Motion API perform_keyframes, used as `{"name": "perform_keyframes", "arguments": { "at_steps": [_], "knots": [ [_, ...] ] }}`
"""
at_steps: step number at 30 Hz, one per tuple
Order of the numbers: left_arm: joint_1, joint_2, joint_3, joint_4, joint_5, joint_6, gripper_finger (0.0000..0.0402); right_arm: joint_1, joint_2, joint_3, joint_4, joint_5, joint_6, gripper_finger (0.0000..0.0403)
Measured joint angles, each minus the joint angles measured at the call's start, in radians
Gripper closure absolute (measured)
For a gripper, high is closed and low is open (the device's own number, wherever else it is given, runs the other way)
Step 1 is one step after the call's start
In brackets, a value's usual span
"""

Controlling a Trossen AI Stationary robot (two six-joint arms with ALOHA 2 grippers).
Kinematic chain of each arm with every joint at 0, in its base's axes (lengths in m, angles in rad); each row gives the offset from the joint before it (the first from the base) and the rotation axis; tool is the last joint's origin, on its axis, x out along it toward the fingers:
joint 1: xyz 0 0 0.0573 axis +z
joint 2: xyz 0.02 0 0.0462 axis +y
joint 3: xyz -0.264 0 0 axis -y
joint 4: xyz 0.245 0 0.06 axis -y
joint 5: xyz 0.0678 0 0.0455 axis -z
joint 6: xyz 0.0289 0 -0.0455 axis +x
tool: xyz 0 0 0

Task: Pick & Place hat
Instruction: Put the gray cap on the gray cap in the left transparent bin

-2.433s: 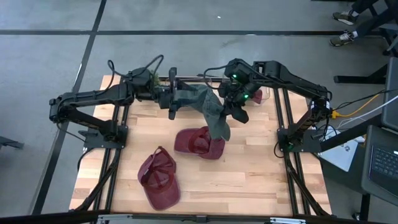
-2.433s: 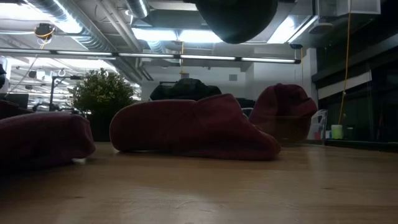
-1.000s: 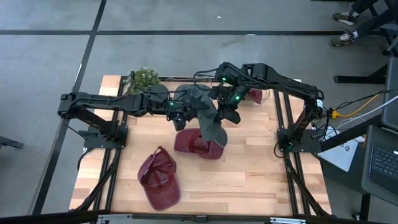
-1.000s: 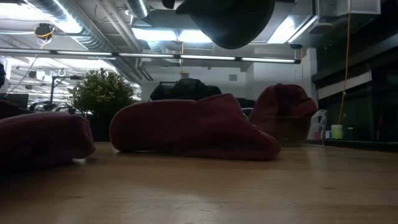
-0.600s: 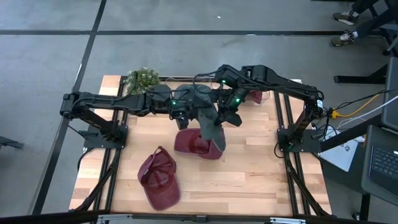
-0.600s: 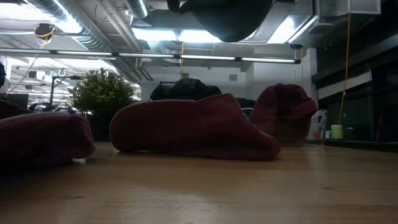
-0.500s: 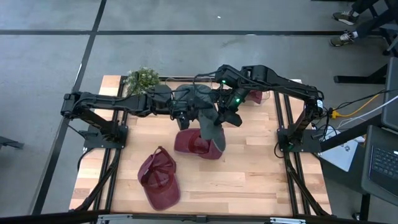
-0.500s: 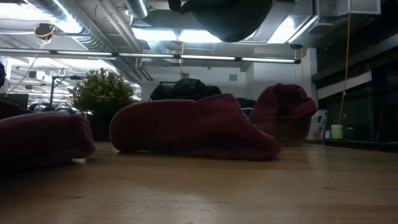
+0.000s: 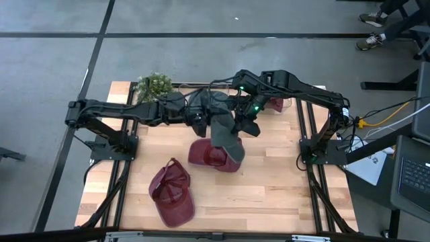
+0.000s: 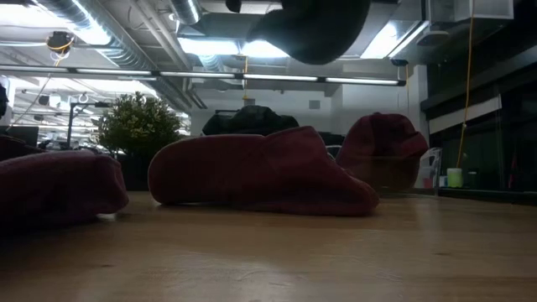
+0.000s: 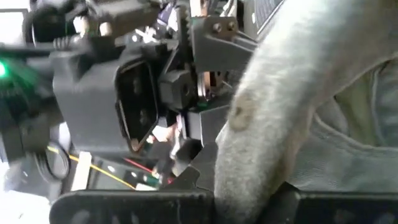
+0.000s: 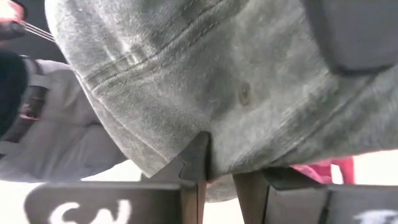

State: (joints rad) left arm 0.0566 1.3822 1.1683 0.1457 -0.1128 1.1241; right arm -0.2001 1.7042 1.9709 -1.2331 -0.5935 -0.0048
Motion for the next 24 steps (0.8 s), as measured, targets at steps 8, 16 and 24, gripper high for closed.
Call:
{"name": "perform_keyframes", "arguments": {
  "at_steps": [8, 16, 24],
  "knots": [
    [0.000, -0.047, 0.000, -0.189, -0.091, -0.183, 0.0397, -0.007, 0.000, 0.000, -0.062, 0.079, -0.035, 0.0335],
    [0.001, -0.087, 0.000, -0.336, -0.197, -0.322, 0.0398, -0.023, -0.001, 0.000, -0.133, 0.175, -0.087, 0.0335],
    [0.001, -0.091, 0.000, -0.369, -0.272, -0.353, 0.0398, -0.029, -0.021, 0.000, -0.122, 0.285, -0.097, 0.0335]
  ]
}}
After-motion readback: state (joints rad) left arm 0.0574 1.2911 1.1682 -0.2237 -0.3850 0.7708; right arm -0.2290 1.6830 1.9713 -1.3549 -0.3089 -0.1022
